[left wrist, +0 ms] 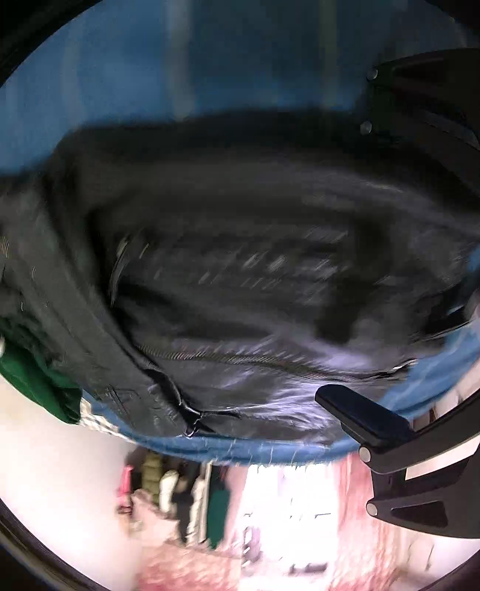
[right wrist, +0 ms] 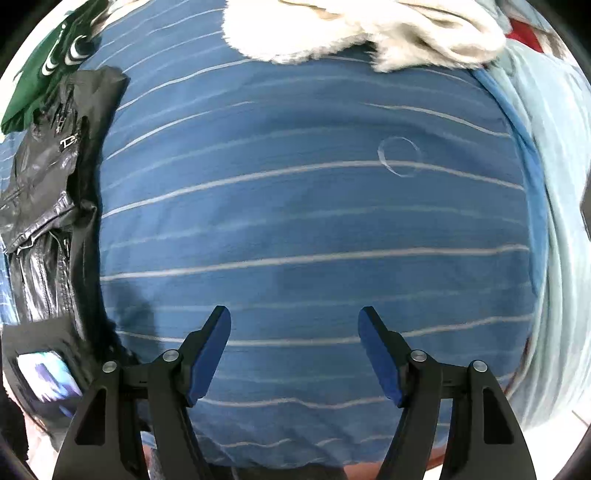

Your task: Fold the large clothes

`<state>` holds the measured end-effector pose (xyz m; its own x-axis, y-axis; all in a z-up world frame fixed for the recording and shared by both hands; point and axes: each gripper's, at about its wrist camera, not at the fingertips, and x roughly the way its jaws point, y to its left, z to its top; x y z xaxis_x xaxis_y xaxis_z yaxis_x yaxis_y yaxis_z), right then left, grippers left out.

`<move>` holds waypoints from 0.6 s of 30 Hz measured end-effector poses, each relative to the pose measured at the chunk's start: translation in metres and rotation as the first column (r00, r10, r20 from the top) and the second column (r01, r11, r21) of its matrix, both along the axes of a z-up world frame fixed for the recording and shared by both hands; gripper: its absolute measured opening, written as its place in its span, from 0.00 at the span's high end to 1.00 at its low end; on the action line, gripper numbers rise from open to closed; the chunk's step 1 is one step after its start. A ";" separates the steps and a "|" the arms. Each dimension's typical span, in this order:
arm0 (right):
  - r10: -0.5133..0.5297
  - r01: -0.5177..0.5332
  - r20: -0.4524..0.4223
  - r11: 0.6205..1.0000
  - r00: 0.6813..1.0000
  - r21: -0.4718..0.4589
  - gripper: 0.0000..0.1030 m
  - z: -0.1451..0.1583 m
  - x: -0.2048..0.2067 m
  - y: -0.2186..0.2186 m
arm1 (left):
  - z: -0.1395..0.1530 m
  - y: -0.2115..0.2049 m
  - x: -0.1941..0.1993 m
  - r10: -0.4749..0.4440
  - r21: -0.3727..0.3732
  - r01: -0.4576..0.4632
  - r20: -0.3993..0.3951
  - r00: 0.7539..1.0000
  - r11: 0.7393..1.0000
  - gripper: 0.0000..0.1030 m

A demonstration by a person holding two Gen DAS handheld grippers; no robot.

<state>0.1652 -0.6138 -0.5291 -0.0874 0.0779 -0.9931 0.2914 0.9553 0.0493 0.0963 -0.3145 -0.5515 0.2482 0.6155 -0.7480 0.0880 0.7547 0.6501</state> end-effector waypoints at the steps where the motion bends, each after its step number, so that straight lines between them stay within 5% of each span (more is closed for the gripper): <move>1: 0.010 -0.010 0.019 0.999 1.000 0.035 0.29 -0.005 0.008 0.005 | 0.004 0.005 0.004 0.002 -0.042 -0.002 0.004 1.000 0.999 0.45; 2: 0.016 -0.019 0.039 0.997 0.999 0.077 0.29 -0.010 0.017 0.011 | 0.012 0.011 0.009 0.009 -0.113 -0.009 0.001 1.000 0.994 0.59; 5: 0.002 -0.028 0.109 0.970 0.994 0.243 0.28 -0.019 0.042 0.029 | 0.042 0.030 0.011 0.017 -0.223 -0.007 0.041 0.999 0.975 0.68; 11: -0.133 -0.035 0.235 0.801 0.963 0.598 0.12 -0.038 0.110 0.077 | 0.087 0.071 0.015 0.035 -0.318 -0.002 0.097 0.995 0.948 0.75; 16: -0.270 0.066 0.125 0.602 0.955 0.796 0.12 -0.074 0.161 0.119 | 0.105 0.093 0.022 0.043 -0.370 0.002 0.112 0.993 0.929 0.81; 18: -0.341 0.163 0.042 0.551 0.939 0.818 0.14 -0.083 0.170 0.139 | 0.110 0.104 0.027 0.050 -0.397 0.000 0.114 0.992 0.918 0.83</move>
